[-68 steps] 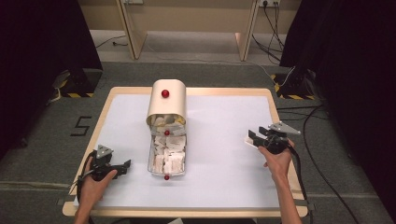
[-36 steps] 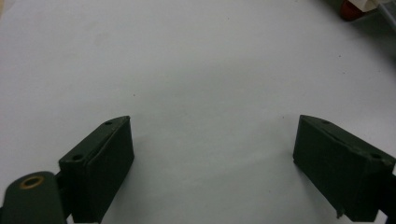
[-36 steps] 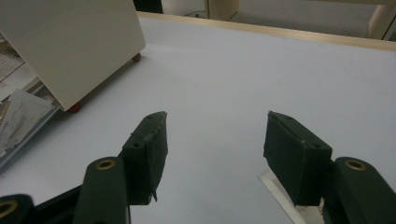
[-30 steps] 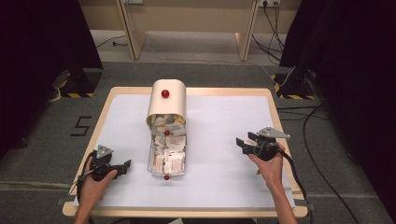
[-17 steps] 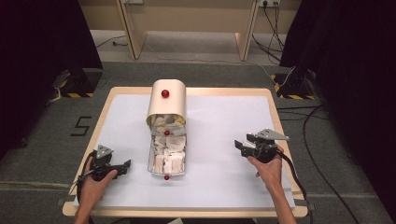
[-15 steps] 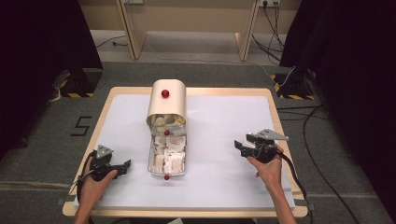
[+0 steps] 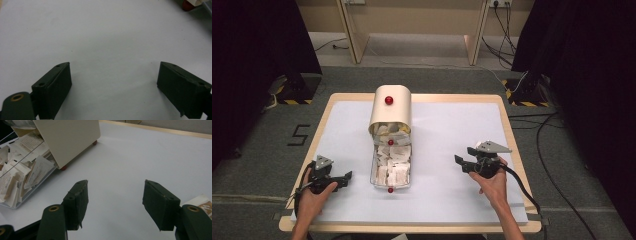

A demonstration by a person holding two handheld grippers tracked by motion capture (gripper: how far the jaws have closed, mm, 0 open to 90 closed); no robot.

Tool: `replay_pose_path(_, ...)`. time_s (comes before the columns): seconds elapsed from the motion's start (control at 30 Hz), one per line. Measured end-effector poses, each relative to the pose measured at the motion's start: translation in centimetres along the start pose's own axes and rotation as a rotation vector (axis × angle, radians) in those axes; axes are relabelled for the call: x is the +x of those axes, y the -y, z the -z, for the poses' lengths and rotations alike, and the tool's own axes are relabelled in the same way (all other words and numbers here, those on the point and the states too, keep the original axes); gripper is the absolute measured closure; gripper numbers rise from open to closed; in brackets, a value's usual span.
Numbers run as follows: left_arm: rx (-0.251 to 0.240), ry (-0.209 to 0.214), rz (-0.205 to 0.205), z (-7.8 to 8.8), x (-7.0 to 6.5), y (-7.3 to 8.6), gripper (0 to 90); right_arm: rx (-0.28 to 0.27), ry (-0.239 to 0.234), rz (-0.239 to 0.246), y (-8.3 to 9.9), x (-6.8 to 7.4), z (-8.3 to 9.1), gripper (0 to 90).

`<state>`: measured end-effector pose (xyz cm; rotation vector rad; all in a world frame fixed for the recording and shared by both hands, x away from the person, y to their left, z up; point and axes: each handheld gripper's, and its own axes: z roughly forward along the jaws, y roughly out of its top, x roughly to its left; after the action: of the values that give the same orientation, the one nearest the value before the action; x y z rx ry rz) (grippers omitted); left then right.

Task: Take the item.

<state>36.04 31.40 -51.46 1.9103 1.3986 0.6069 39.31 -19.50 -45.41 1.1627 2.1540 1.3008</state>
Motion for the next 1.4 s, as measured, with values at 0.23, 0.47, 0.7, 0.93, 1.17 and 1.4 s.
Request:
replay_pose_path(0.23, 0.0, 0.0, 0.0, 0.0, 0.0, 0.0, 11.5, 0.015, -0.013, 0.003, 0.4, 0.6, -0.2, 37.4)
replay_pose_path(0.47, 0.0, 0.0, 0.0, 0.0, 0.0, 0.0, 11.5, 0.031, -0.037, 0.015, 1.1, 1.5, -0.3, 37.4)
replay_pose_path(0.7, 0.0, 0.0, 0.0, 0.0, 0.0, 0.0, 11.5, 0.029, -0.06, 0.021, 1.4, 2.1, 0.0, 37.3)
replay_pose_path(0.93, 0.0, 0.0, 0.0, 0.0, 0.0, 0.0, 11.5, 0.045, -0.096, 0.029, 2.1, 3.0, 0.1, 37.0)
replay_pose_path(1.17, 0.001, -0.001, -0.001, 0.0, 0.0, 0.0, 11.5, 0.06, -0.12, 0.04, 2.7, 3.7, 0.1, 35.7)
replay_pose_path(1.4, 0.0, -0.001, -0.001, 0.0, 0.0, 0.0, 11.5, 0.088, -0.156, 0.042, 3.5, 4.6, -0.2, 33.1)
